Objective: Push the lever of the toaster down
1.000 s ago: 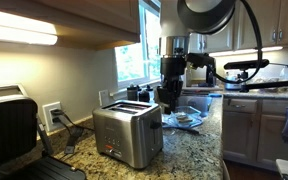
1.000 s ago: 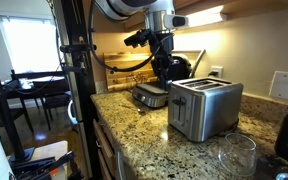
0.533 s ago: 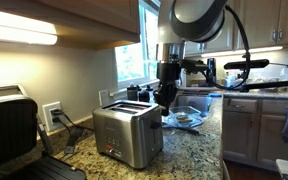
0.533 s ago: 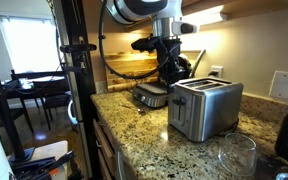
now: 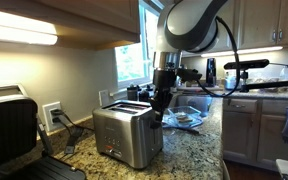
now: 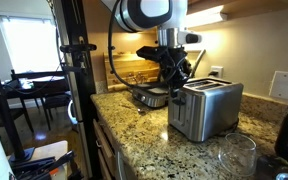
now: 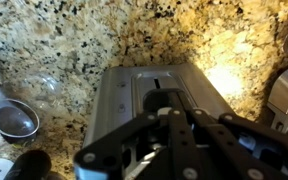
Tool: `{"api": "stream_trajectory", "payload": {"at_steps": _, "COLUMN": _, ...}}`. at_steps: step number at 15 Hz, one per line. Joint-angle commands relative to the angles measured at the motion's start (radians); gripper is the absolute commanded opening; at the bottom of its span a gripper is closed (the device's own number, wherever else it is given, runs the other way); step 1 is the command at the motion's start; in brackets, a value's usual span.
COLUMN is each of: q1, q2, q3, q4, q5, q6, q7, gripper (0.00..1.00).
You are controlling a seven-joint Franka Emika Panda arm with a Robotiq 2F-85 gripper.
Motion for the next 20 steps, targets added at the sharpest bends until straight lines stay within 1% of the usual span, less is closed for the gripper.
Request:
{"api": "stream_trajectory", "payload": {"at_steps": 1, "q1": 0.012, "q2": 0.019, "q3": -0.013, "q4": -0.005, "q5": -0.003, "q6": 0.056, "q7": -0.043, "gripper": 0.04}}
{"api": "stream_trajectory", "payload": {"at_steps": 14, "q1": 0.002, "q2": 0.115, "q3": -0.021, "q4": -0.044, "q5": 0.0, "q6": 0.13, "q7": -0.096, "gripper": 0.03}}
{"api": "stream_trajectory", "payload": {"at_steps": 18, "q1": -0.003, "q2": 0.163, "q3": -0.027, "q4": -0.078, "q5": 0.005, "q6": 0.191, "q7": -0.109, "gripper": 0.03}}
{"api": "stream_trajectory", "payload": {"at_steps": 20, "q1": -0.008, "q2": 0.205, "q3": -0.03, "q4": -0.07, "q5": 0.02, "q6": 0.223, "q7": -0.124, "gripper": 0.03}}
